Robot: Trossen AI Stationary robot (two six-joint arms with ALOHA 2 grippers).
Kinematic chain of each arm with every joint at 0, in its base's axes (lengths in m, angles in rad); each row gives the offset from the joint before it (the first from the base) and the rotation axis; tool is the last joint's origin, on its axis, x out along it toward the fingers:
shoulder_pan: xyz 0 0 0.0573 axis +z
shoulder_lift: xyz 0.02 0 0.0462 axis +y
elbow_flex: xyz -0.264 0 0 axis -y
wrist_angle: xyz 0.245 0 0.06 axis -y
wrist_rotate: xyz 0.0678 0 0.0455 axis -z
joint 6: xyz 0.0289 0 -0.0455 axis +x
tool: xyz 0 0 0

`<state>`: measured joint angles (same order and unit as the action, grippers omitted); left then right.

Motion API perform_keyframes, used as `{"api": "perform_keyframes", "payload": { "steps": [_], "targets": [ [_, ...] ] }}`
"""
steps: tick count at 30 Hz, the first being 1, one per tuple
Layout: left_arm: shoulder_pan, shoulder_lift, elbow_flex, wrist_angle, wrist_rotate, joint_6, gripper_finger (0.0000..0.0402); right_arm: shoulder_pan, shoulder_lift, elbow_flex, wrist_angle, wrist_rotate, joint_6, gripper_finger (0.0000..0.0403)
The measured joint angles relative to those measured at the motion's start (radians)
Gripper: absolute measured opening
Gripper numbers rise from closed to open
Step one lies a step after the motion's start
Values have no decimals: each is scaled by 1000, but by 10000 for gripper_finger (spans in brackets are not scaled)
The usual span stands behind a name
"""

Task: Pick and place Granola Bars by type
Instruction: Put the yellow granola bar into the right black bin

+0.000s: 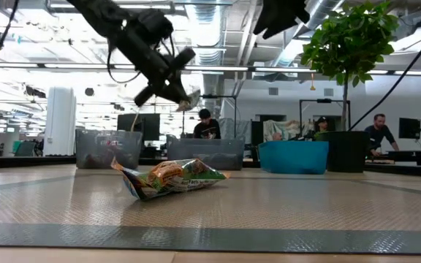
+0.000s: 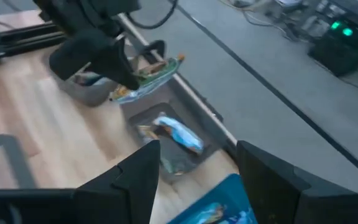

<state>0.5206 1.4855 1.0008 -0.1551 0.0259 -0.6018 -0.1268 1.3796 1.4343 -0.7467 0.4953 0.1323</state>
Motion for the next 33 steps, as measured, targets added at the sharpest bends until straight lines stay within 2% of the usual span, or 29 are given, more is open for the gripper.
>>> {"api": "perform_keyframes", "payload": {
  "steps": [6,9,13,16,21,25,30,33],
  "targets": [
    [69,123,1,114,138,-19,12,-69,0,0,4,0,8,202],
    [71,169,1,202,153,-18,12,-86,0,0,8,0,8,202],
    [74,186,1,231,154,8,21,-93,0,0,7,-4,8,202],
    [88,186,1,222,154,35,55,-93,0,0,7,-11,8,202],
    [111,186,1,219,155,23,133,-93,0,-1,7,-22,8,202],
    [108,186,1,219,197,23,169,-89,0,-1,8,-32,8,202],
    [89,175,1,211,350,12,173,-88,0,-1,24,-175,-6,202],
    [39,123,1,163,414,30,163,-72,0,-1,22,-280,-62,202]
  ]
}}
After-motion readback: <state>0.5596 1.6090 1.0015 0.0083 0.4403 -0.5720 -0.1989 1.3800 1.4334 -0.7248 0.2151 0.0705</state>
